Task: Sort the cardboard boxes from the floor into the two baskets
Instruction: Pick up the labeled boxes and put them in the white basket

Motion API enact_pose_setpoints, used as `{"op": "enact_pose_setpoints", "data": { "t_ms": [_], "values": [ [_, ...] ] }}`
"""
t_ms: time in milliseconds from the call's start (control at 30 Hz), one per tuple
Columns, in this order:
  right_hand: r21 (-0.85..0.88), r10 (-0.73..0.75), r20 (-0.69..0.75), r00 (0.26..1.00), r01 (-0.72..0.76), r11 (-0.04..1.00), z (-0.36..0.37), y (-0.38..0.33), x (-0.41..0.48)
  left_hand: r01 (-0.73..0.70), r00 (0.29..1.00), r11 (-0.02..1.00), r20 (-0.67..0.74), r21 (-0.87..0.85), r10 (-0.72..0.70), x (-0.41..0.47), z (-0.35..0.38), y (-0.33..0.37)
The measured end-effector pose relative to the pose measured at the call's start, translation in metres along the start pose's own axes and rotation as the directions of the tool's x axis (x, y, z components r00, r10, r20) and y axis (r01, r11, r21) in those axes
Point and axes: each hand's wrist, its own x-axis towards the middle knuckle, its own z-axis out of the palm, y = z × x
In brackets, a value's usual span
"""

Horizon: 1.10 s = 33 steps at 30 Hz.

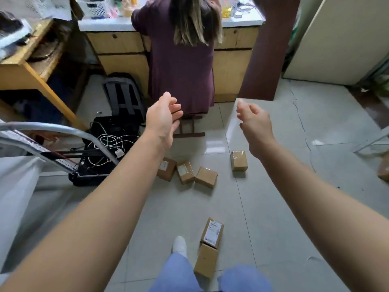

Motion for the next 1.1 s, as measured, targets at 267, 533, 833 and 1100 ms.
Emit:
{"op": "enact_pose_setpoints", "data": {
  "t_ms": [267,533,833,1100],
  "values": [
    [-0.041,0.127,0.128,0.984,-0.123,0.992,0.044,0.031,0.082,0.073,0.987,0.997,-0.143,0.02,-0.069,0.096,0.007,-0.01],
    [-0.245,0.16,0.395,0.905,-0.064,0.967,0.102,0.076,0.166,0.197,0.899,0.974,-0.377,-0.111,-0.225,0.17,0.005,-0.082],
    [-0.435,0.222,0.534,0.816,0.039,0.9,0.219,0.216,0.226,0.337,0.756,0.928,-0.542,-0.16,-0.368,0.268,-0.071,-0.223],
    [-0.558,0.276,0.608,0.745,0.154,0.815,0.332,0.414,0.267,0.448,0.66,0.885,-0.622,-0.125,-0.422,0.376,-0.15,-0.385]
  ]
}}
